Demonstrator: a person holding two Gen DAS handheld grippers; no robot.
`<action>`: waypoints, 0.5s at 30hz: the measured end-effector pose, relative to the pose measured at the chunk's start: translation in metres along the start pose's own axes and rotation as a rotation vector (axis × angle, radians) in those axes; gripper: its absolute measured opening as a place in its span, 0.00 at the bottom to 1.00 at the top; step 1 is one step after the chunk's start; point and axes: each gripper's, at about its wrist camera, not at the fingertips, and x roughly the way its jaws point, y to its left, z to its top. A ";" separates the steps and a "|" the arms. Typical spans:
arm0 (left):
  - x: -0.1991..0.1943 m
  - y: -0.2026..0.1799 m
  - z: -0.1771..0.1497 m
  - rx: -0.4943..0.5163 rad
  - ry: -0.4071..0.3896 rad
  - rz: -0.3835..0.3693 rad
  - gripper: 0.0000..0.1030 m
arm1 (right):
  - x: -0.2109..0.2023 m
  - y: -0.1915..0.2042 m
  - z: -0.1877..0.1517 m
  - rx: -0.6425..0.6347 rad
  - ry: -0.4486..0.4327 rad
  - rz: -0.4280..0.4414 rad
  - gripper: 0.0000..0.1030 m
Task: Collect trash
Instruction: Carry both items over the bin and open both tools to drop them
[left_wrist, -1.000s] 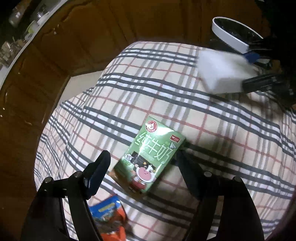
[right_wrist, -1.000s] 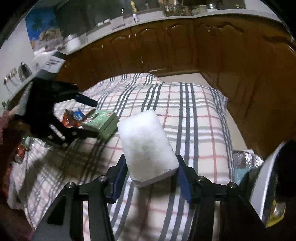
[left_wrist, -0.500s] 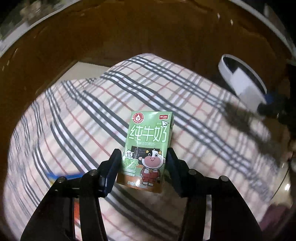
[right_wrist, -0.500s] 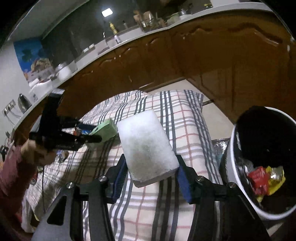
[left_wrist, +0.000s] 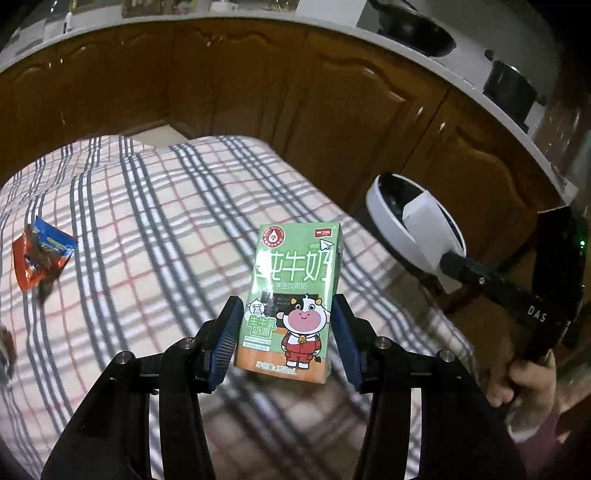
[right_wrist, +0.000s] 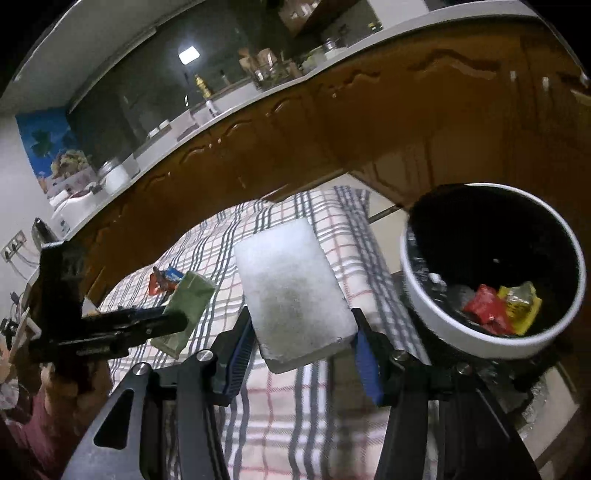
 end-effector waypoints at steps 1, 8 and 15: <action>-0.001 -0.006 -0.001 0.004 -0.008 0.002 0.47 | -0.005 -0.004 -0.001 0.010 -0.011 -0.006 0.50; 0.007 -0.050 0.004 0.026 -0.029 -0.002 0.46 | -0.032 -0.025 -0.006 0.051 -0.063 -0.056 0.50; 0.023 -0.080 0.014 0.052 -0.019 -0.011 0.46 | -0.052 -0.054 -0.006 0.081 -0.101 -0.119 0.50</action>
